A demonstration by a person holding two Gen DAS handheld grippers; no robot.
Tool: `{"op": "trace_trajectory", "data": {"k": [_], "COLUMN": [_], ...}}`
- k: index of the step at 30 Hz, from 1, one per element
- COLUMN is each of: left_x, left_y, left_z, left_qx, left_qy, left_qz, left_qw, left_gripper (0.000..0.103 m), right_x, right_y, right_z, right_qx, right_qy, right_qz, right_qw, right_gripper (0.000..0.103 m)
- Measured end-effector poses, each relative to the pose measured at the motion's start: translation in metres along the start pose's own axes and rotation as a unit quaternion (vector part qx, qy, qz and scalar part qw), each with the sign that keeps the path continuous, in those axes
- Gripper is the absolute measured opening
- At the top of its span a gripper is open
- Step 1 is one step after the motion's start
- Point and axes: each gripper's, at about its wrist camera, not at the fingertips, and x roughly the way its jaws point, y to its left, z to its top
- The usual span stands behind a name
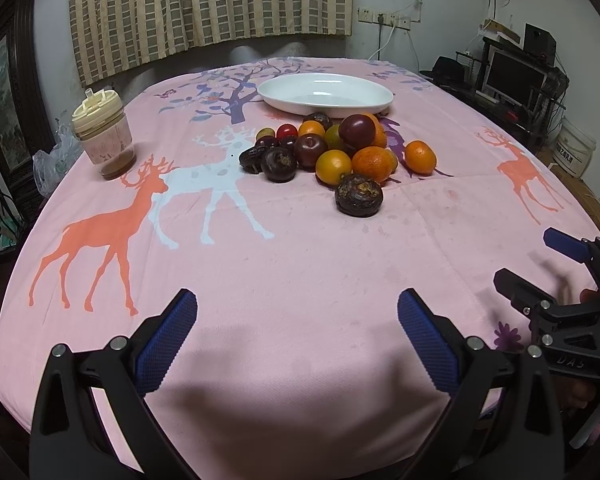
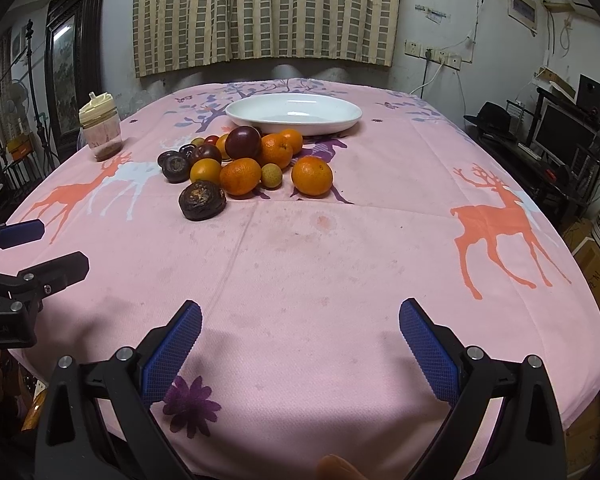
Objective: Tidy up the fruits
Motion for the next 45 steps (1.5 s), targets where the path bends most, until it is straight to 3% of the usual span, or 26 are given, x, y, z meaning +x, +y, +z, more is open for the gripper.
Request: {"op": "trace_trajectory", "data": {"k": [45], "left_x": [0.020], "left_y": [0.003], "left_z": [-0.012], "left_qx": [-0.002], "left_qy": [0.021], "left_qz": [0.000], "left_qw": [0.9998], "left_gripper": [0.098], "right_x": [0.016], "right_y": [-0.001], "right_z": [-0.006], "right_qx": [-0.004], "right_qy": [0.023], "right_qz": [0.001], "right_qw": [1.000], "right_gripper": [0.099]}}
